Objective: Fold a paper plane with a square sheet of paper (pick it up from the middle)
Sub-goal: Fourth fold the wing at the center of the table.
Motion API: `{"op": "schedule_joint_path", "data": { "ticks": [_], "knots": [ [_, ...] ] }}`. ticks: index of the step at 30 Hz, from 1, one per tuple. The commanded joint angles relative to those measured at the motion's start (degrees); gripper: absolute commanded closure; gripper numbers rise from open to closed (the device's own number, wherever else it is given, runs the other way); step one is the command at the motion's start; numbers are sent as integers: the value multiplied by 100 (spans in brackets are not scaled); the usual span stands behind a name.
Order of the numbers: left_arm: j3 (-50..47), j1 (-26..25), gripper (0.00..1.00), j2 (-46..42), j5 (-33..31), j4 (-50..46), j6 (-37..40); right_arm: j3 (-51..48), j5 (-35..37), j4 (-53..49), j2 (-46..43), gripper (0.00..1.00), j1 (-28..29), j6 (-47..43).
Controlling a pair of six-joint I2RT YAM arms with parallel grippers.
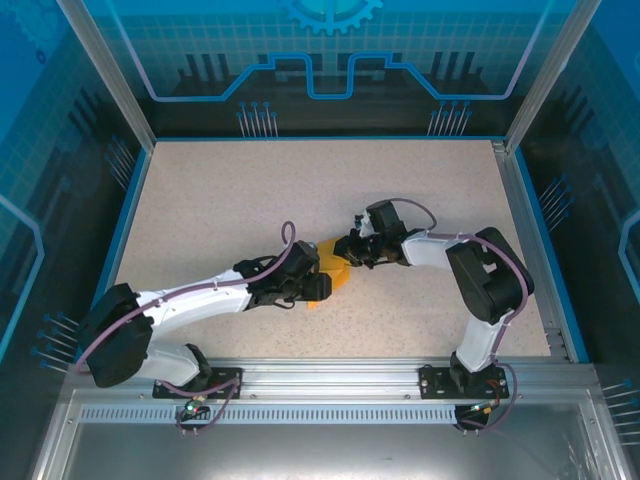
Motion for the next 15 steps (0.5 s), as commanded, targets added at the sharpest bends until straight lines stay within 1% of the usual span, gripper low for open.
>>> {"op": "schedule_joint_path", "data": {
  "ticks": [1,4,7,11,15],
  "knots": [
    [-31,-52,42,-110,-110,-28,172,220,-255,-180,64,77,17,-229],
    [-3,-212,40,16,-173,-10,193,296,-423,-297,80,75,6,-368],
    [146,-441,39,280,-409,-97,233,361,-488,-441,99,73,-6,-469],
    [578,-666,38,788,-907,-509,251,397,-535,-557,124,72,-60,-544],
    [881,-805,38,1174,-1455,-840,88,402,-562,-579,150,72,-81,-565]
  ]
}}
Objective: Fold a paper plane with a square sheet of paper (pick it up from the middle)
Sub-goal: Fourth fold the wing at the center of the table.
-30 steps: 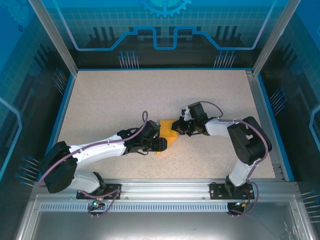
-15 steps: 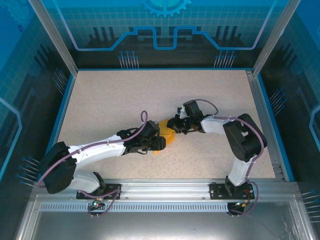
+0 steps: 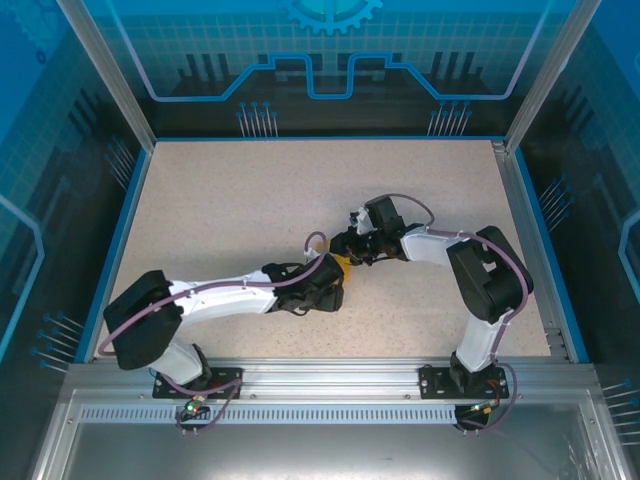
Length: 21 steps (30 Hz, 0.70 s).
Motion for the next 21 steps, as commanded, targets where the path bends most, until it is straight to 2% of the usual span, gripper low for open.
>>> {"op": "schedule_joint_path", "data": {
  "ticks": [1,8,21],
  "knots": [
    [262,-105,38,226,-688,-402,-68,136,-155,-195,113,72,-57,-126],
    [363,-221,40,603,-1202,-577,-443,151,-119,-250,143,72,-73,-124],
    [209,-255,50,656,-1164,-244,-396,168,-84,-316,155,73,-84,-141]
  ]
}}
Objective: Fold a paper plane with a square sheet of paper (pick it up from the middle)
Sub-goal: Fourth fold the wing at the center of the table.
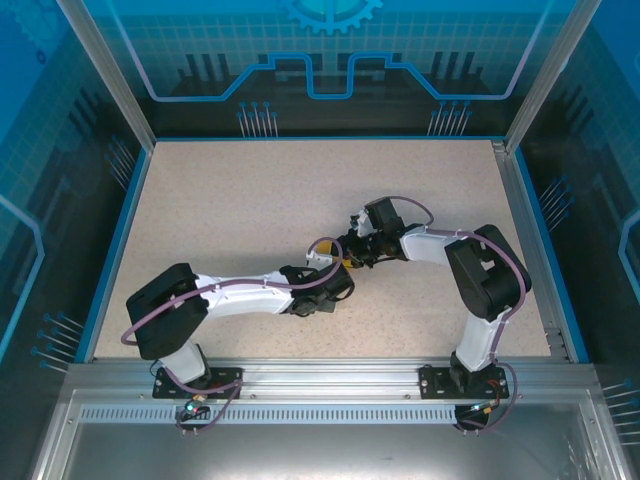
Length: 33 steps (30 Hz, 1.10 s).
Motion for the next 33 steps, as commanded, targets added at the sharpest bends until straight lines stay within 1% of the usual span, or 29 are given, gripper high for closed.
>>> {"op": "schedule_joint_path", "data": {
  "ticks": [1,4,7,12,17,20,29,33],
  "knots": [
    [8,-52,51,64,-167,32,-48,163,-56,-148,66,73,-68,-117],
    [15,-52,52,125,-184,36,-36,162,-47,-148,59,73,-68,-118],
    [42,-51,51,189,-203,38,-2,173,-49,-148,53,73,-68,-101],
    [61,-56,50,250,-225,72,63,230,-88,-182,34,76,-70,-112],
    [68,-60,50,320,-264,64,74,236,-91,-218,25,77,-81,-131],
    [87,-60,52,359,-289,63,79,236,-82,-219,25,77,-77,-131],
    [139,-57,62,400,-330,68,140,208,-68,-214,45,78,-76,-130],
    [157,-60,63,401,-333,66,145,206,-65,-227,43,78,-77,-134]
  ]
}}
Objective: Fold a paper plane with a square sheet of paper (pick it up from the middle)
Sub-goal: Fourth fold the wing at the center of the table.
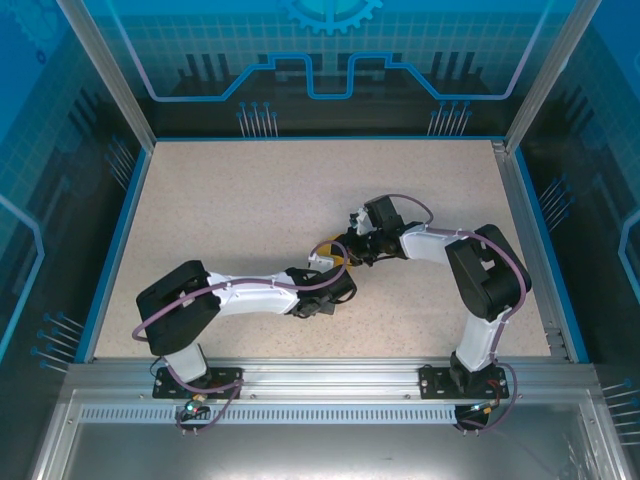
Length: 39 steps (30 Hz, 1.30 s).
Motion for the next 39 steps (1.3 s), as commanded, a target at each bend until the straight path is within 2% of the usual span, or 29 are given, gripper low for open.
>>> {"op": "schedule_joint_path", "data": {
  "ticks": [1,6,27,33,39],
  "knots": [
    [149,-43,63,77,-162,-14,68,103,-57,-146,43,78,-77,-76],
    [151,-52,66,18,-162,-1,102,112,-47,-183,53,78,-77,-94],
    [24,-54,61,-125,-151,168,118,123,-37,-192,134,78,-81,-110],
    [-36,-54,64,-152,-145,207,110,103,-14,-192,116,78,-90,-109],
    [-27,-53,73,-125,-98,246,230,99,-12,-216,105,78,-99,-120]
  ]
}}
